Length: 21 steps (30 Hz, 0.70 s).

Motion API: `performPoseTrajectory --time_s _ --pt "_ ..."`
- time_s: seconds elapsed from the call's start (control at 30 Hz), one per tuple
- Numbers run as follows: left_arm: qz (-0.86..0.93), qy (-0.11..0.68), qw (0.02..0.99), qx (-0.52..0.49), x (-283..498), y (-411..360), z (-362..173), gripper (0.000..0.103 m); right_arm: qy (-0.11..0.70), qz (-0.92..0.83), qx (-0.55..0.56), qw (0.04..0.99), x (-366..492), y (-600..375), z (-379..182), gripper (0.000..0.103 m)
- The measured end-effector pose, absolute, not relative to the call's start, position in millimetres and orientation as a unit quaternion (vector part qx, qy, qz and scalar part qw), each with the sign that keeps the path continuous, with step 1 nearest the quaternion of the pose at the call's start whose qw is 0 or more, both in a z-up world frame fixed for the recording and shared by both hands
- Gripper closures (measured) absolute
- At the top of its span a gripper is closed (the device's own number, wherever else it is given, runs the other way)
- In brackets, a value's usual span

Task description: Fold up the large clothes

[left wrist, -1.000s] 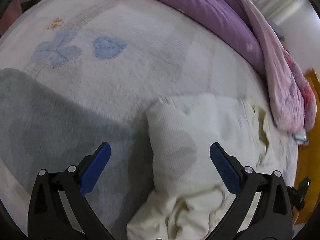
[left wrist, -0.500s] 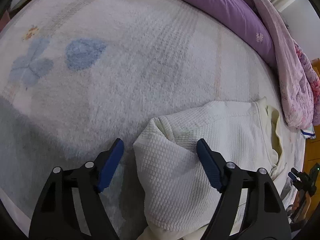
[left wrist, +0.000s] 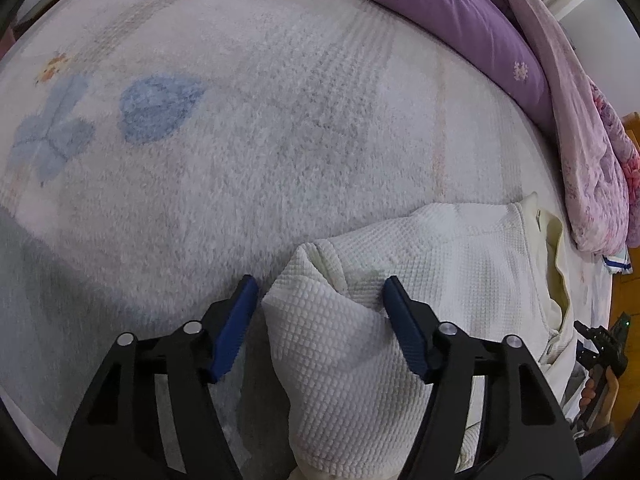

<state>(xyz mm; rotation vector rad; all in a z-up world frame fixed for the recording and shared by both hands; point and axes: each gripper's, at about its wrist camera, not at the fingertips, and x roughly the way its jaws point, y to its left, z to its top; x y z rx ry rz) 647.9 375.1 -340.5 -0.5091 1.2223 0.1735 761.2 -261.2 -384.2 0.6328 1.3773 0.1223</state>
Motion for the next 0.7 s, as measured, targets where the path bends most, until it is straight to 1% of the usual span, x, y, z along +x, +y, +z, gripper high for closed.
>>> performPoseTrajectory --time_s 0.03,0.07,0.17,0.2,0.23,0.27,0.3,0.37,0.4,0.43,0.7 --pt "0.078 0.565 0.787 -0.236 649 375 -340 0.044 0.621 0.059 0.292 0.725 761 -261 -384 0.067" --pt "0.075 0.565 0.787 -0.236 649 375 -340 0.048 0.62 0.076 0.302 0.721 762 -259 -385 0.083" --pt "0.073 0.564 0.787 -0.238 651 377 -341 0.051 0.622 0.094 0.277 0.726 762 -248 -382 0.084" --pt "0.075 0.563 0.789 -0.235 651 376 -341 0.054 0.621 0.094 0.278 0.727 762 -248 -382 0.088" --pt "0.073 0.562 0.79 -0.233 650 376 -340 0.059 0.617 0.092 0.286 0.728 761 -250 -383 0.091" --pt "0.067 0.561 0.792 -0.232 651 374 -340 0.069 0.611 0.094 0.289 0.731 761 -251 -382 0.094" --pt "0.065 0.559 0.793 -0.234 652 373 -340 0.071 0.611 0.097 0.283 0.733 760 -249 -382 0.096" --pt "0.063 0.555 0.796 -0.233 651 372 -337 0.081 0.607 0.099 0.27 0.741 759 -247 -378 0.097" --pt "0.064 0.549 0.802 -0.227 650 369 -333 0.082 0.601 0.1 0.265 0.747 758 -247 -374 0.097" --pt "0.063 0.538 0.811 -0.221 649 368 -327 0.085 0.595 0.102 0.264 0.752 757 -247 -371 0.097" --pt "0.041 0.492 0.839 -0.227 630 360 -285 0.089 0.545 0.131 0.297 0.773 746 -258 -333 0.098"
